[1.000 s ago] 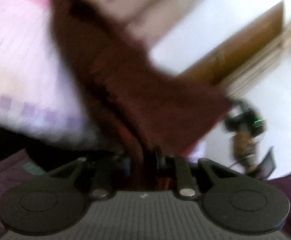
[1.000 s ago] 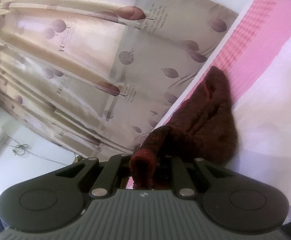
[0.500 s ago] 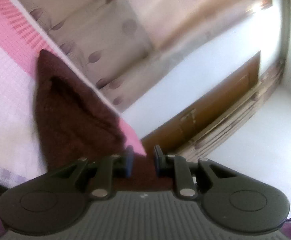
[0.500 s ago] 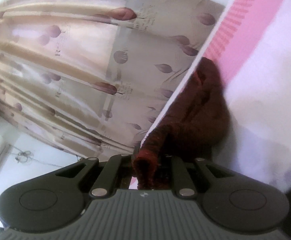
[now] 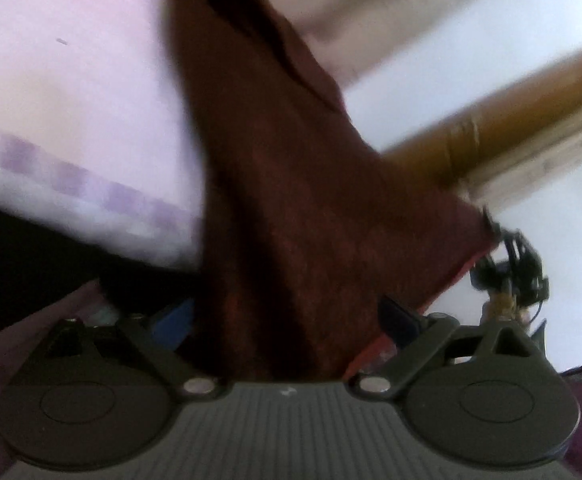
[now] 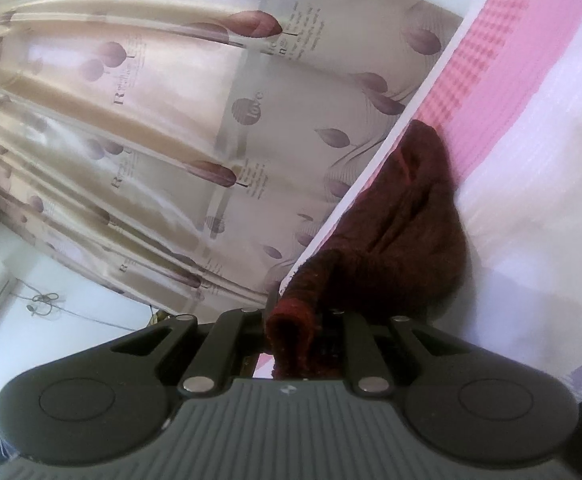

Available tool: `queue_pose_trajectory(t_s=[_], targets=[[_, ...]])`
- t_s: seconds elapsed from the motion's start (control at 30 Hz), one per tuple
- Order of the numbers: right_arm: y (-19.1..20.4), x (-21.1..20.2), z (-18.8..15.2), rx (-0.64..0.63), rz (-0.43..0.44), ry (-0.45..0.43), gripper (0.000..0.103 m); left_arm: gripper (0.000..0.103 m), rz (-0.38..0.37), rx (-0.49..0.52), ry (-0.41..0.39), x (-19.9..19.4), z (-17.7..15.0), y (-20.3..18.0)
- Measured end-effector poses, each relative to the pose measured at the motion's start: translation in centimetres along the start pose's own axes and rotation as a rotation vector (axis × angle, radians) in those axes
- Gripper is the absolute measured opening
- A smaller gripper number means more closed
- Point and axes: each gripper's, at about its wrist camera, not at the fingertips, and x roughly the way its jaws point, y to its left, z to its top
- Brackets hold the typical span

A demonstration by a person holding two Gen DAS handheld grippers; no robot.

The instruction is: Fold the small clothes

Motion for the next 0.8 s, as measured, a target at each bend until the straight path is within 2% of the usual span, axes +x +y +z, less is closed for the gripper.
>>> queue_pose_trajectory(t_s=[0.07,0.1,0.17,0.2,0.23,0.33,0.47,0.67,0.8], targets=[[0.1,0.0,-0.1,-0.004,-0.004,0.002,0.019,0.097,-0.022,0.024,0.008,1.0,-0.3,-0.3],[0.1,0.0,-0.1,-0.003,-0.005,0.004,0.019,0.091,-0.027,0.043,-0.002,1.6,-0.1,-0.7],[0.2,0.0,-0.1,-0.010,-0.001,0.007,0.019,0.023,-0.059,0.092,0.019,1.6,-0.4,-2.0],[0.2,-0.1,-0.2,-0.012,-0.005,0.006,0.019,0.017,-0.040,0.138,0.013,1.1,-0.8,-3.0],[0.2,-0.2,-0.1,-0.010,-0.009,0.004,0.019,0.017,-0.047,0.167,-0.007,0.5,-1.0,-4.0],[0.1,-0.6,-0.2,-0.007,-0.015,-0.005,0.019,0.017,-0.152,0.107,-0.123,-2.7,-0.8,-5.6],[-0.1,-1.5,-0.4,0.015,-0.012,-0.026,0.019,0.017,-0.196,0.073,-0.251,-5.8,0.4,-6.8],[0.3,-1.1,0.4,0.031,0.012,-0.039,0.019,0.017,-0.278,-0.034,-0.387,-7.3,3.6,-6.2],[0.8,1.1,3.0,0.023,0.014,-0.025,0.019,0.017,-0.298,-0.065,-0.494,-6.9,7.2,-7.0]])
